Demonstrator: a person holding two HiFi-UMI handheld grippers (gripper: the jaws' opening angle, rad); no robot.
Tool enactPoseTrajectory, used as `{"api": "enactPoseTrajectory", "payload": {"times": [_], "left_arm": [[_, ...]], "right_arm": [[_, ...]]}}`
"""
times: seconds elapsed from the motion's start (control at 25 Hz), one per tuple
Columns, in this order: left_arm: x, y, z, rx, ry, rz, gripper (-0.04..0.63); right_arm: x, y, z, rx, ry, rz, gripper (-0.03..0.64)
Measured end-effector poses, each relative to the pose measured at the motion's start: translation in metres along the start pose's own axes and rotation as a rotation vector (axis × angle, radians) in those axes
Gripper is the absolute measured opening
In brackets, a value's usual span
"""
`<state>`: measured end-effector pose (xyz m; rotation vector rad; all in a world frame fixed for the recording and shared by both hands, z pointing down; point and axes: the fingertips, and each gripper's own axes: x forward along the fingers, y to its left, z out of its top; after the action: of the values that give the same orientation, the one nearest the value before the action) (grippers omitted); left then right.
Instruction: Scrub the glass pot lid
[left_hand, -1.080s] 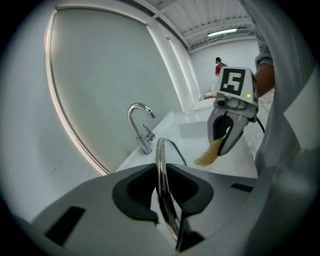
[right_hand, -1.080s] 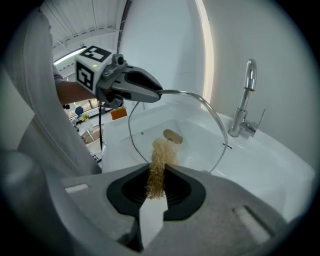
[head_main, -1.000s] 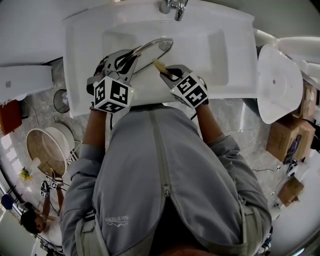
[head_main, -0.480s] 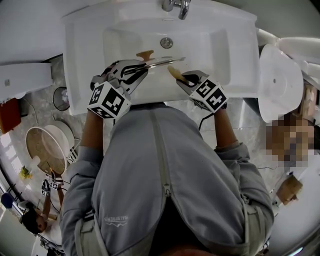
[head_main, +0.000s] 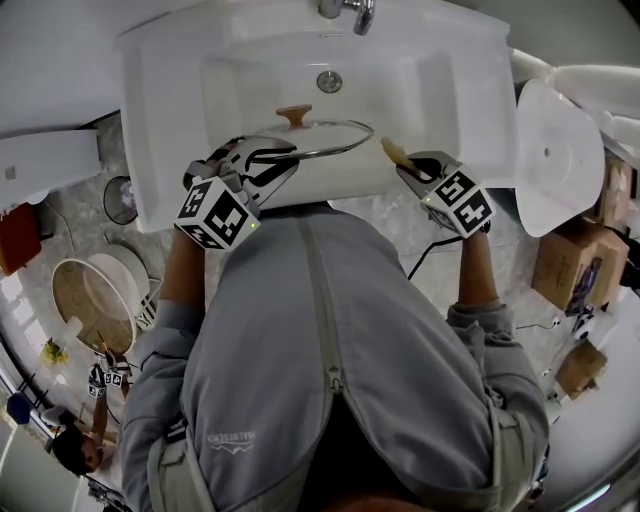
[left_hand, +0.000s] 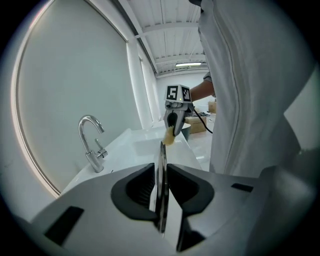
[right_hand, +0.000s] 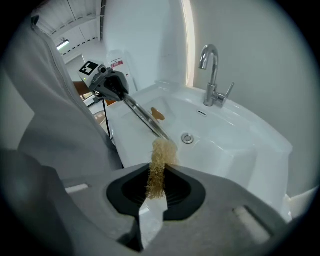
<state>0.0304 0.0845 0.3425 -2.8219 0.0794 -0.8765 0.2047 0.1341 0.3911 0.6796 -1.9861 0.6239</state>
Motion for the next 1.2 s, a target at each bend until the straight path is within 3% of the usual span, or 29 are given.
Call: {"api": "enactPoseTrajectory", "payload": {"times": [0.2, 0.44, 0.64, 1.2], "left_arm": [[0.013, -0.015, -0.017, 0.05, 0.057, -0.019, 0.078], [0.027, -0.023, -0.054, 0.113, 0.167, -0.014, 0.083], [0.04, -0.028, -0.078, 0.08, 0.217, -0.039, 0.083], [0.069, -0.05, -0.118, 0.085, 0.327, -0.102, 0.08]], "right_arm": [[-0.008, -0.008, 0.006, 0.019, -0.036, -0.045, 0.048], [0.002, 0.007, 0.022, -0.019, -0.063, -0.027, 0.048], [0.006, 0.019, 0.026, -0.023, -0.061, -0.003, 0.048], [0.016, 0.027, 0.025, -0.032, -0.049, 0.028, 0.048]]}}
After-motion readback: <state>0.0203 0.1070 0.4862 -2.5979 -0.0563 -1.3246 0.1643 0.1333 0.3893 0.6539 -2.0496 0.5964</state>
